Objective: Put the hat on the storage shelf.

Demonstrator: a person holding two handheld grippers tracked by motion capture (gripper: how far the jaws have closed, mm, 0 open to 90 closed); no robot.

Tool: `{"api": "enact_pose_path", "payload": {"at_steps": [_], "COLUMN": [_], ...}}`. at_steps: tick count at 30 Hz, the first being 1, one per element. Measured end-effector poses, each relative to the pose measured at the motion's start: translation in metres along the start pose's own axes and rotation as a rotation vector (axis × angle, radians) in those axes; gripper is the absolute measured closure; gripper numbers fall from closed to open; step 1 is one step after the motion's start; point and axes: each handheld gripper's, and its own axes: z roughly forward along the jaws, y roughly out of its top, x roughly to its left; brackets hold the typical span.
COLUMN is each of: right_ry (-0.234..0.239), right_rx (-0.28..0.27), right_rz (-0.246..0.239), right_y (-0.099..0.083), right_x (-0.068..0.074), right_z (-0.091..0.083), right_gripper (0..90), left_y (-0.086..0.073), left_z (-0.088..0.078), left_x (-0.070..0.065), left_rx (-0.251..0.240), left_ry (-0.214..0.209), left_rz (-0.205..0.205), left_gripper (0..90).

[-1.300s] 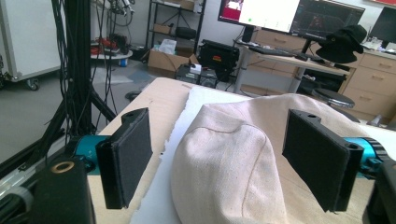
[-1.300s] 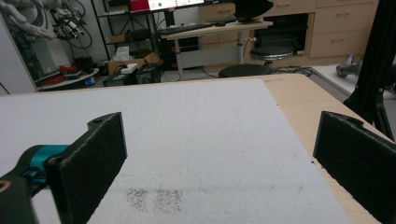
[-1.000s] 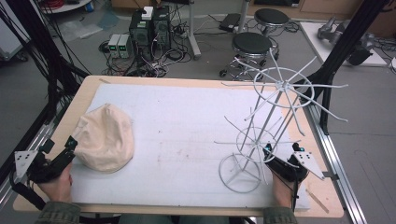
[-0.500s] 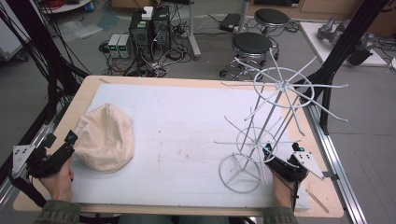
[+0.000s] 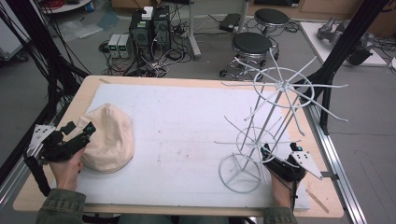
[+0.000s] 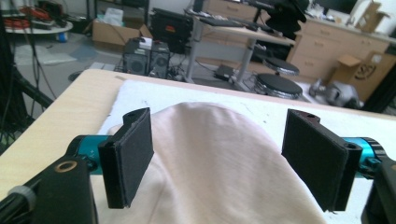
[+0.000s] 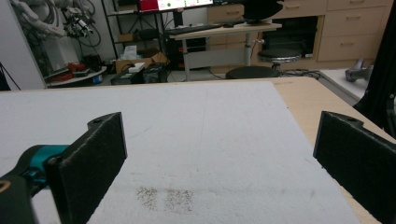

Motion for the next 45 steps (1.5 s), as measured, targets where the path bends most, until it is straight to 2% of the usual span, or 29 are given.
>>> {"api": "enact_pose_path", "payload": {"at_steps": [7, 10, 14, 18, 22, 26, 30, 39, 45], "right_ry": [0.003, -0.001, -0.008, -0.007, -0.007, -0.008, -0.006, -0.004, -0.002], "right_rx": [-0.002, -0.003, -0.002, -0.001, 0.0, 0.002, 0.005, 0.005, 0.006], "right_rz": [0.012, 0.011, 0.028, 0.02, 0.02, 0.025, 0.018, 0.02, 0.02], "right_y": [0.0, -0.001, -0.001, -0.001, -0.001, -0.001, -0.001, -0.001, -0.001], "right_x": [0.0, -0.002, -0.003, -0.003, -0.003, -0.002, -0.002, -0.001, -0.001], "right_z": [-0.001, 0.0, -0.001, 0.0, 0.0, 0.0, 0.0, 0.001, 0.001], "right_gripper": [1.6, 1.6, 1.6, 1.6, 1.6, 1.6, 1.6, 1.6, 1.6], "left_y": [0.012, 0.013, 0.014, 0.015, 0.015, 0.013, 0.011, 0.006, 0.003], "left_z": [0.012, 0.015, 0.024, 0.034, 0.043, 0.048, 0.053, 0.067, 0.072], "left_x": [-0.009, -0.011, -0.012, -0.013, -0.019, -0.023, -0.025, -0.033, -0.034], "left_rx": [0.053, 0.071, 0.125, 0.202, 0.256, 0.292, 0.335, 0.49, 0.531], "left_ry": [-0.021, -0.038, -0.062, -0.118, -0.141, -0.133, -0.146, -0.162, -0.152], "left_rz": [0.021, 0.003, -0.013, -0.037, -0.049, -0.035, -0.054, -0.026, -0.036], "left_gripper": [24.9, 25.9, 26.2, 25.9, 26.0, 26.1, 26.7, 26.7, 28.2]}}
